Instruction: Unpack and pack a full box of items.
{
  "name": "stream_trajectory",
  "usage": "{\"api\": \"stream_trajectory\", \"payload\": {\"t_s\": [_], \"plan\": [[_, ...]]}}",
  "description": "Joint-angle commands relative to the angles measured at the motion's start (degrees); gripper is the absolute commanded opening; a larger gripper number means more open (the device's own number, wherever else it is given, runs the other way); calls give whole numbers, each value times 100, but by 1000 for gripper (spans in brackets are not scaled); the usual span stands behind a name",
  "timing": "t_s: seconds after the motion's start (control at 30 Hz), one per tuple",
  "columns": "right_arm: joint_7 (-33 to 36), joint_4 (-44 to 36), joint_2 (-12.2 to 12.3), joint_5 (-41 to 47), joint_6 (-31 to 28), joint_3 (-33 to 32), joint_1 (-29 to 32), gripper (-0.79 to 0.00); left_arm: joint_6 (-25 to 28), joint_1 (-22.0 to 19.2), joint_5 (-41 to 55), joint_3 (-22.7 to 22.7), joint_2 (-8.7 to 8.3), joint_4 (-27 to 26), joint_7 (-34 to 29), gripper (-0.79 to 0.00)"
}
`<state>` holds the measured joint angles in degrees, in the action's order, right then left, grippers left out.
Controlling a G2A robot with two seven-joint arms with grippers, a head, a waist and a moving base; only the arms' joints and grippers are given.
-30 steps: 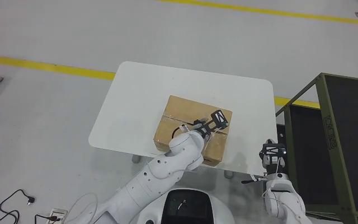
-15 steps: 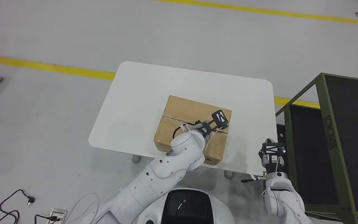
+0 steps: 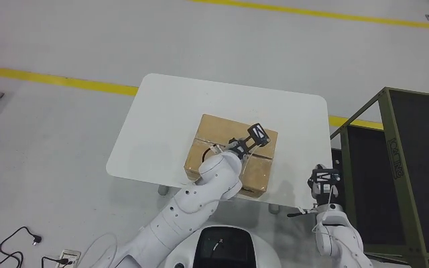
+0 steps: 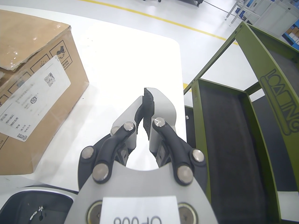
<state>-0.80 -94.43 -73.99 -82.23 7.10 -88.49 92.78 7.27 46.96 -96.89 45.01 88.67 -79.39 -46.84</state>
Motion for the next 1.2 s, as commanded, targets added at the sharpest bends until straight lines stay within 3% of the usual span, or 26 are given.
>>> {"api": "stream_trajectory", "payload": {"t_s": [0.0, 0.3, 0.47, 1.17], "plan": [[16, -6, -4, 56, -50, 7, -21, -785, -65, 116, 106, 200, -25, -172, 28, -785], [-3, -125, -16, 699, -532, -49, -56, -785, -63, 509, -41, 854, -156, -867, -45, -785], [-32, -178, -15, 673, -698, 16, -74, -785, 231, 615, -399, 1055, -228, -1050, -69, -785], [-18, -25, -38, 311, -589, 299, -141, -785, 269, 996, -822, 2397, -441, -1587, 75, -785]]}}
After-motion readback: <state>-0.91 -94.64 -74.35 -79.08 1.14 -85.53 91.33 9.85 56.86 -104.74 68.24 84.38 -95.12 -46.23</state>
